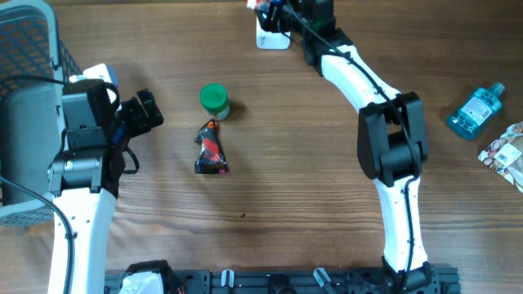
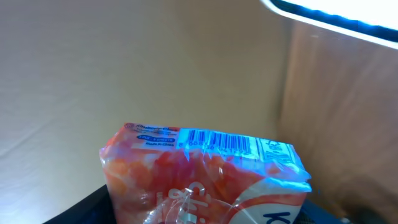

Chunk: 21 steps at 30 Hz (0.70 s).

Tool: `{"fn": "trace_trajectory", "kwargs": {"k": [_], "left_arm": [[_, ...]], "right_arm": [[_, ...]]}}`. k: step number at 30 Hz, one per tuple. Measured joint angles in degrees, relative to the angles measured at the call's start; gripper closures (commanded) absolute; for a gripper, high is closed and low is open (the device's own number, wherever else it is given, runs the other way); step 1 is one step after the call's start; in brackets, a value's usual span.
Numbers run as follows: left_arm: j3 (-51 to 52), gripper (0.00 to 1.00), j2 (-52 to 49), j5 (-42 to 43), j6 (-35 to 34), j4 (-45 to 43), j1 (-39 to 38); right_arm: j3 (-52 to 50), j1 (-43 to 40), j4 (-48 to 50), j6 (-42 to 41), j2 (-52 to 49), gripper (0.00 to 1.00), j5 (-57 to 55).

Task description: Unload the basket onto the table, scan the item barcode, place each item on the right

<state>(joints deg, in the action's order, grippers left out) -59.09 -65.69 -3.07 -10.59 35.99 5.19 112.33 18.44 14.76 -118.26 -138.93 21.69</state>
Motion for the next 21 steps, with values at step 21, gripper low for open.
{"fn": "trace_trajectory", "kwargs": {"k": [21], "left_arm": [[0.0,0.00,0.0,0.0,0.0,0.0,0.0]], "right_arm": [[0.0,-1.2,14.1,0.0,-5.3,0.43,9.8]]}}
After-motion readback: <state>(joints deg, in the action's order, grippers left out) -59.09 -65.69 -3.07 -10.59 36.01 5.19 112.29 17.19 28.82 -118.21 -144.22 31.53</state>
